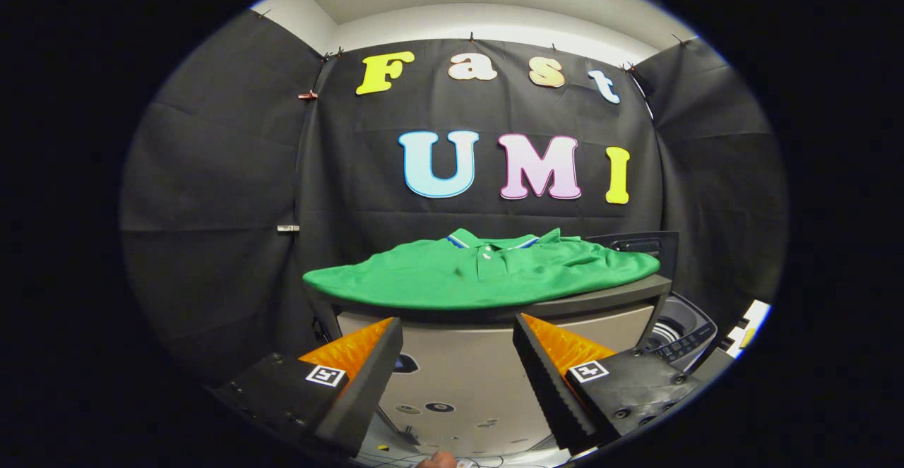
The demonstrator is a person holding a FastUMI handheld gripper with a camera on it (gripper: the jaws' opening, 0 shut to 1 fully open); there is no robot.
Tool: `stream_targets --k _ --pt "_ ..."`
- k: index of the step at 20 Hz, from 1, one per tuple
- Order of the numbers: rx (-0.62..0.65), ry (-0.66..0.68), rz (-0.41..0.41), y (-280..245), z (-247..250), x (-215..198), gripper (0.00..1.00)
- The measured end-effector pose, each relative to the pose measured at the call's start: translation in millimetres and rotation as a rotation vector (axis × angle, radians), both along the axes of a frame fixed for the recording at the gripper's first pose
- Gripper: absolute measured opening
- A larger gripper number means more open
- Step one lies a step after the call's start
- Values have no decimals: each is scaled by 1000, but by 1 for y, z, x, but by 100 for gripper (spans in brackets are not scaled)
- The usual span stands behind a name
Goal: Put the clothes into the washing machine and then close the washing machine lid.
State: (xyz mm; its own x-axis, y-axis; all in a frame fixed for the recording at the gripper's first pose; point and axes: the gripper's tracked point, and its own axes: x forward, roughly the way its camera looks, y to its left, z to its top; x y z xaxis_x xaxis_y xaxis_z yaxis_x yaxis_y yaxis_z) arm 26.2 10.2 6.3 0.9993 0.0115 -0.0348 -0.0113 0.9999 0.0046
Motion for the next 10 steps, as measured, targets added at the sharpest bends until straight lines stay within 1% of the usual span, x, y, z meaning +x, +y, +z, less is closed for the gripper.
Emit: stream_targets --k 3,10 --pt "24 -14 -3 0 18 17 99" --pt "21 26 -15 -10 57 74 99"
